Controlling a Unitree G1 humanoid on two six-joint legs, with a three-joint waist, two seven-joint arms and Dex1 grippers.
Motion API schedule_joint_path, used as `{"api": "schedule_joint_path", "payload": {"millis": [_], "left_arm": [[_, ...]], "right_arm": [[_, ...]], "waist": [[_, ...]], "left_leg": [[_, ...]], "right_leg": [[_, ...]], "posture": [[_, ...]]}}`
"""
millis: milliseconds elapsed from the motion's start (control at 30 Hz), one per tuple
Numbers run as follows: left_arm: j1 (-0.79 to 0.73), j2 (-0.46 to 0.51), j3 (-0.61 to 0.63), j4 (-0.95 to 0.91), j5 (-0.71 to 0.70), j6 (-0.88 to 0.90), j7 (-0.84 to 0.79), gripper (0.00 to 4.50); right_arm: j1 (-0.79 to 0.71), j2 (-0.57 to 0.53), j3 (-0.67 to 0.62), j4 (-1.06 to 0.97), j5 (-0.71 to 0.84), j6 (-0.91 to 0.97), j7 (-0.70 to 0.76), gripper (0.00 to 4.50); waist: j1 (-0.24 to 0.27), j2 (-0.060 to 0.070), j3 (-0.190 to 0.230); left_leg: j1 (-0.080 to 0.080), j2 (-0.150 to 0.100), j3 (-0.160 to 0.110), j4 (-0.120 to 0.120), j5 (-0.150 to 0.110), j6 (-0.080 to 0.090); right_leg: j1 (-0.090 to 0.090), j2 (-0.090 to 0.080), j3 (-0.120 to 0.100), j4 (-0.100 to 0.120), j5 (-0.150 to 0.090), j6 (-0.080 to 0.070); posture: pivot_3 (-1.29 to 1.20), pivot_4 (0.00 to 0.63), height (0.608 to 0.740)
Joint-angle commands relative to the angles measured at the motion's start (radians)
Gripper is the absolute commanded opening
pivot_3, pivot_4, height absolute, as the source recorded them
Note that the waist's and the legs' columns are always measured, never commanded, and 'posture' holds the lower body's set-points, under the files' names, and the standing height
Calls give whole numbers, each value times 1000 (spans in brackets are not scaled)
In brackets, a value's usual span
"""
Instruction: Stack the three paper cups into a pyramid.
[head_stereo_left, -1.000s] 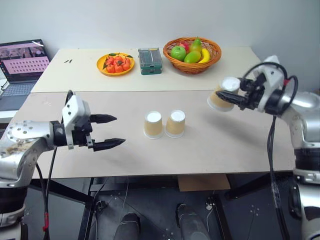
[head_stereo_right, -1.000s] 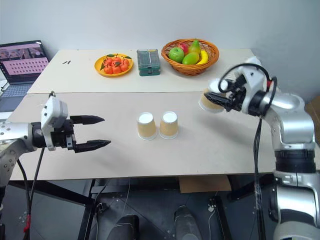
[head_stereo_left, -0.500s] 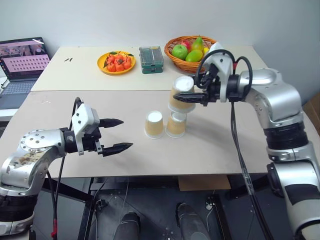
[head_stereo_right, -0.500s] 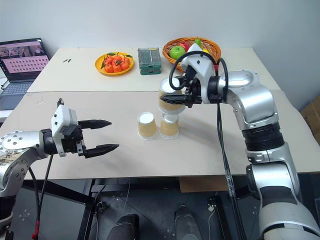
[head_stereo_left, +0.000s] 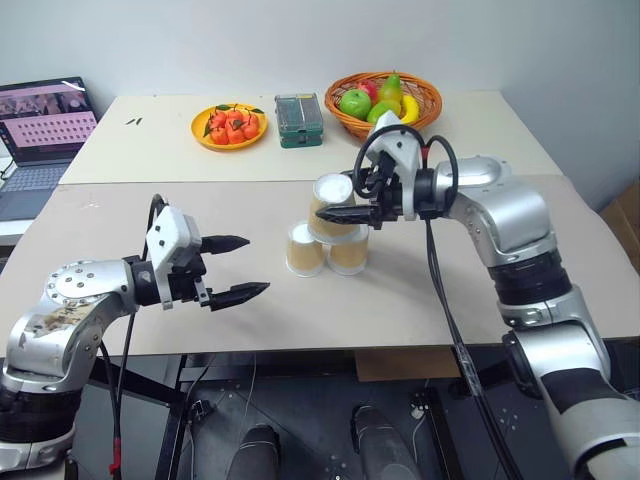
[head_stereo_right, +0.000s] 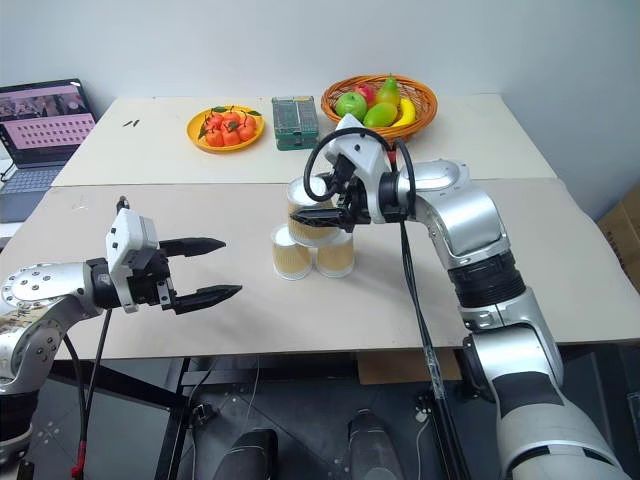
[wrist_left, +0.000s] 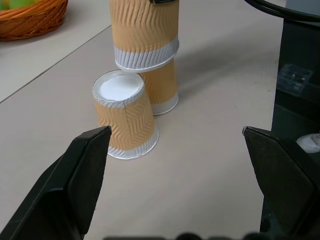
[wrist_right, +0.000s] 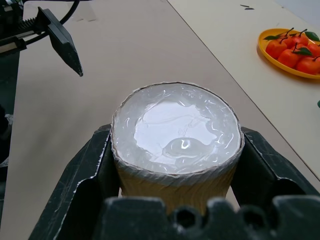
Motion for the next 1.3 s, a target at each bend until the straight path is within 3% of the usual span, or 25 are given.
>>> {"api": "schedule_joint_path", "payload": {"millis": [33,367,433,533,933,1233,1300], "left_arm": [[6,4,19,-43,-16,-3,14,4500],[40,11,40,-68,-30,3,32,4500],[41,12,40,-70,-33,3,35,4500],[40,13,38,-68,-33,3,36,4500],[23,0,14,-44,-26,-10,27,4500],[23,-8,11,-32,-25,-19,21,4500],[19,-11,16,-37,-36,-11,25,4500]], "right_arm": [[-45,16,-9,26,-16,-61,18,2749],[-69,43,-17,87,-42,-106,44,2749],[-69,45,-18,88,-44,-107,46,3736],[-67,44,-24,87,-46,-108,48,4451],[-77,19,-69,39,-9,-41,45,4451],[-184,-24,-222,-45,164,210,27,4451],[-173,-94,-276,-35,174,220,29,4451]], "waist": [[-1,0,0],[-2,0,0],[-2,0,0],[-2,0,0],[-2,0,0],[-1,0,0],[-1,0,0]], "left_leg": [[0,0,0,0,0,0],[0,1,0,0,0,0],[0,1,0,0,0,0],[0,1,0,0,0,0],[0,1,0,0,0,0],[0,2,0,0,0,0],[0,2,0,0,0,0]], "right_leg": [[0,0,0,0,0,0],[0,1,0,0,0,0],[0,1,0,0,0,-1],[0,1,0,0,0,-1],[0,1,0,0,0,-1],[0,2,0,1,0,-1],[0,2,0,1,-1,-1]], "posture": [[0,150,740],[0,150,740],[0,150,740],[0,150,740],[0,150,740],[0,150,740],[0,150,740]]}}
